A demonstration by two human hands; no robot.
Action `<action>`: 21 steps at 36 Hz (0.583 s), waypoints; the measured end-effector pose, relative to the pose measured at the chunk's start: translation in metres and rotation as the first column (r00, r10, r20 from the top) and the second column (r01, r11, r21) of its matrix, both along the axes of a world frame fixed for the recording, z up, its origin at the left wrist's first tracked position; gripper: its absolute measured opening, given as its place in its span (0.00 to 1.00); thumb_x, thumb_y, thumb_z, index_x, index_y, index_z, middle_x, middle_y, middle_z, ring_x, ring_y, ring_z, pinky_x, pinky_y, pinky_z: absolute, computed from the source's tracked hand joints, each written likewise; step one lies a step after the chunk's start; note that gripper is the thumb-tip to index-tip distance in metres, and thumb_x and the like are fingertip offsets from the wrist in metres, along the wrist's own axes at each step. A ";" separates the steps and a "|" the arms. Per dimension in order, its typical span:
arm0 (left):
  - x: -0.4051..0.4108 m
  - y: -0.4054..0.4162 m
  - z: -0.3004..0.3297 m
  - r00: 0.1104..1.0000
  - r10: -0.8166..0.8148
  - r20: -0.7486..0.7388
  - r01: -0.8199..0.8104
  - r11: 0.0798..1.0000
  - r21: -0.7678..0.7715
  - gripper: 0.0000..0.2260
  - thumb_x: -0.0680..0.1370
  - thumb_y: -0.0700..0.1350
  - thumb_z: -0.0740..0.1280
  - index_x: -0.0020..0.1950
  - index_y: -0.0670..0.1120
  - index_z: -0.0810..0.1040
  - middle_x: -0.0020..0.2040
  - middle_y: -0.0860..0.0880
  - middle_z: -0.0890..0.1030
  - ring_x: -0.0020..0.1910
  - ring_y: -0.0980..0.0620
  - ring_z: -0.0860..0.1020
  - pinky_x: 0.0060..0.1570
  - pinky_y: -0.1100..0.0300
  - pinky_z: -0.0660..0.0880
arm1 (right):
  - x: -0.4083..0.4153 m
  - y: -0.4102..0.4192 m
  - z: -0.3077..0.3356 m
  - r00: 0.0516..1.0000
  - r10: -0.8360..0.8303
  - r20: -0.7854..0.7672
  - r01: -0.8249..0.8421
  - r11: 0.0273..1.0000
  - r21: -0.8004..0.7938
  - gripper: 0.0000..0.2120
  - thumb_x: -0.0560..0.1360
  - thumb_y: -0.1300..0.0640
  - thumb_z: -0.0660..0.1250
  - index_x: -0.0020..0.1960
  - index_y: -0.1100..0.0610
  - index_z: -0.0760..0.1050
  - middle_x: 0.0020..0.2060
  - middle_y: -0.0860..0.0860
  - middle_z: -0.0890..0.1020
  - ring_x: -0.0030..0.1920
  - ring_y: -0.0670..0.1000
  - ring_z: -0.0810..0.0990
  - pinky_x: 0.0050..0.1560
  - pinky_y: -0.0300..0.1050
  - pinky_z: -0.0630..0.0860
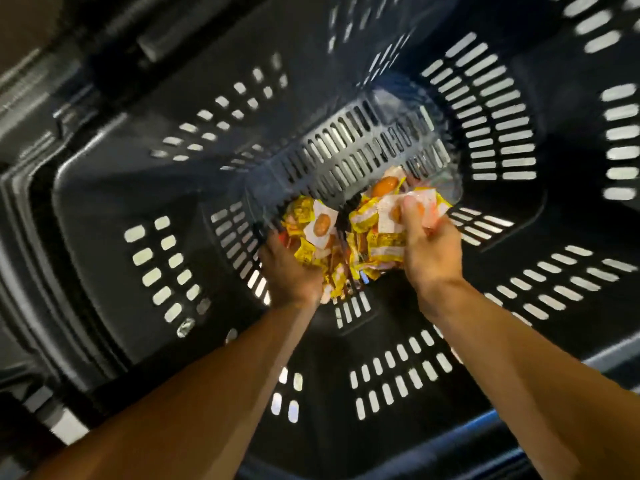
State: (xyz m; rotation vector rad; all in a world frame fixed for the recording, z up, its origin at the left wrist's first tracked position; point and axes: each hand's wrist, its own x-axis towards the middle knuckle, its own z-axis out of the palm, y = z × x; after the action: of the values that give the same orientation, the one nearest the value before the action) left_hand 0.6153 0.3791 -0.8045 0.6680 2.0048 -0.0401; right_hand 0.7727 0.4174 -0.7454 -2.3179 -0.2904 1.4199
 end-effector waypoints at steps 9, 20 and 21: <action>-0.021 0.004 0.022 0.646 -0.763 0.017 0.754 0.642 0.136 0.45 0.76 0.49 0.72 0.79 0.60 0.40 0.82 0.51 0.36 0.80 0.44 0.38 0.79 0.44 0.52 | 0.018 0.014 -0.004 0.970 0.214 -0.119 -0.220 0.975 -0.041 0.22 0.81 0.42 0.64 0.68 0.55 0.73 0.56 0.51 0.84 0.54 0.50 0.84 0.54 0.44 0.78; -0.033 -0.002 -0.016 0.305 -0.945 0.116 0.937 0.276 -0.214 0.45 0.80 0.63 0.59 0.74 0.55 0.22 0.66 0.46 0.12 0.75 0.39 0.25 0.75 0.41 0.36 | 0.003 -0.007 -0.036 0.733 0.677 -0.067 -0.669 0.698 -0.256 0.35 0.81 0.53 0.66 0.82 0.51 0.51 0.73 0.58 0.71 0.72 0.62 0.71 0.72 0.58 0.69; -0.032 0.001 -0.011 0.282 -0.950 0.134 0.941 0.246 -0.234 0.44 0.81 0.63 0.58 0.74 0.55 0.23 0.68 0.45 0.14 0.75 0.39 0.26 0.75 0.41 0.36 | 0.002 -0.010 -0.030 0.739 0.672 -0.050 -0.663 0.712 -0.232 0.37 0.80 0.53 0.68 0.82 0.51 0.51 0.75 0.57 0.69 0.73 0.60 0.70 0.73 0.58 0.68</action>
State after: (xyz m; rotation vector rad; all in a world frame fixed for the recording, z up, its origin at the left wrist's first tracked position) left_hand 0.5837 0.3804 -0.8153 1.6318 1.2477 -1.0719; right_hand 0.7746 0.4079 -0.7751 -2.5595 -1.1375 1.8091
